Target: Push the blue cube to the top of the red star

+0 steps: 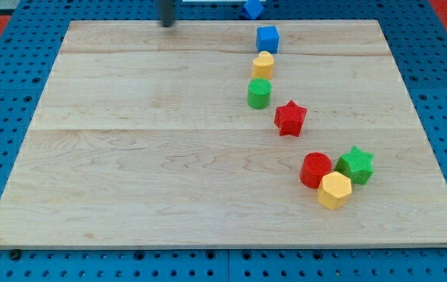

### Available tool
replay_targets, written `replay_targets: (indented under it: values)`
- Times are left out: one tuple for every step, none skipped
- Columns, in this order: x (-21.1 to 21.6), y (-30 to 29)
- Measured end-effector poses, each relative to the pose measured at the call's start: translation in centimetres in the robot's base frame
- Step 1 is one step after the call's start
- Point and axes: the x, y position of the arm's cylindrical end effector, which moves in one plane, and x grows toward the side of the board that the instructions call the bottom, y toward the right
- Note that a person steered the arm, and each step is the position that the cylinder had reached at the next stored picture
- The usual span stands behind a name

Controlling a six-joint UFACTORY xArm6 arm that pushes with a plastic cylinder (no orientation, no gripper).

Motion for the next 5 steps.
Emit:
replay_targets:
  values:
    - [0.0,-3.1]
    - [0.1,4.2]
    - [0.1,15.9]
    - [0.0,24.2]
    - [1.9,23.2]
